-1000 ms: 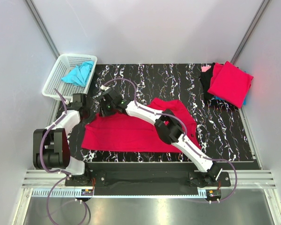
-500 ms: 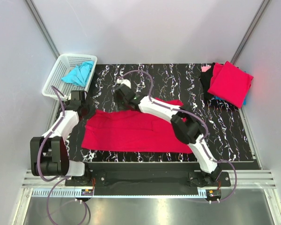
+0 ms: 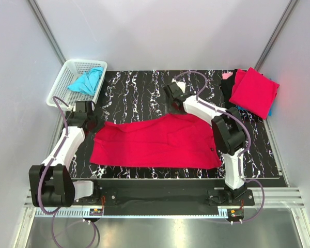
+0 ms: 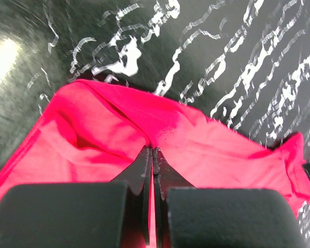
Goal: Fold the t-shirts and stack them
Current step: Fold the tshirt
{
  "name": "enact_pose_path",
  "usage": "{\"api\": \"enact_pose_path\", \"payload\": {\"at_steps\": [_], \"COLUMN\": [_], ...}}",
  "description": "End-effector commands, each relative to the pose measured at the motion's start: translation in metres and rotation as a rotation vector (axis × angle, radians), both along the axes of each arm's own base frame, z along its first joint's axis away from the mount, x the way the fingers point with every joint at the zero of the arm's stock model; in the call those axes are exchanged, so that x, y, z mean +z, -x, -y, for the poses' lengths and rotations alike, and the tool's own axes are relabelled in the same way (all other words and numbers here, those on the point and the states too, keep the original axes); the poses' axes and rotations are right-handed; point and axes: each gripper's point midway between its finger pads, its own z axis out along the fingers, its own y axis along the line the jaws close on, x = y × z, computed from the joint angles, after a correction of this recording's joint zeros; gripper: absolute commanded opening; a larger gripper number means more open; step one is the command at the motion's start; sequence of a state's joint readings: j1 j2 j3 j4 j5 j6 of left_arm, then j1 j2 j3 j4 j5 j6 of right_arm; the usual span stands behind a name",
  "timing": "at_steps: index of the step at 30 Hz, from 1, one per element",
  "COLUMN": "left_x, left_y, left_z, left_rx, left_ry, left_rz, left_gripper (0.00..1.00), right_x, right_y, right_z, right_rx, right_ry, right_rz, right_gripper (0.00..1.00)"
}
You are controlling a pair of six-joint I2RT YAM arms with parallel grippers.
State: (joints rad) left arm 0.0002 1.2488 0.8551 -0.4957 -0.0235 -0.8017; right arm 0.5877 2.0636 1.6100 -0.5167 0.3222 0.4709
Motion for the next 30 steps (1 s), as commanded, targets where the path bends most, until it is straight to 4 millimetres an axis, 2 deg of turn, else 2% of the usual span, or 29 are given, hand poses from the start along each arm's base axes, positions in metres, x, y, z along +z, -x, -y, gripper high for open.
{"api": "enact_pose_path", "payload": {"at_steps": [1,3,13,18,23,25,30], "left_x": [0.027,0.029,0.028,0.023,0.024,0.025,0.026], "left_y": [-0.002,0.000,0.005,0.004,0.004,0.005,0.005], "left_z": [0.006,0.007,0.008,0.009,0.009,0.009,0.009], "left_rx": [-0.037,-0.043,-0.062,-0.063,-0.064,-0.065,-0.067], "left_ry": [-0.006,-0.008,-0.016,-0.012,-0.013,-0.014,-0.016], "left_rz": [0.070,0.070,0.053,0.038,0.041,0.044,0.047], "left_gripper": [0.00,0.00,0.00,0.00,0.00,0.00,0.00], "right_x": [0.020,0.015,0.014,0.014,0.007,0.005,0.002], "right_y": [0.001,0.001,-0.008,-0.005,0.003,0.007,0.014], "right_z": [0.031,0.051,0.113,0.123,0.119,0.118,0.123], "right_rx": [-0.108,-0.168,-0.322,-0.326,-0.301,-0.295,-0.307], "right_ry": [-0.017,-0.015,0.005,0.023,-0.004,-0.011,-0.011], "right_rz": [0.010,-0.001,-0.010,-0.011,-0.051,-0.062,-0.073], "right_gripper": [0.66,0.65,0.60,0.59,0.54,0.48,0.47]}}
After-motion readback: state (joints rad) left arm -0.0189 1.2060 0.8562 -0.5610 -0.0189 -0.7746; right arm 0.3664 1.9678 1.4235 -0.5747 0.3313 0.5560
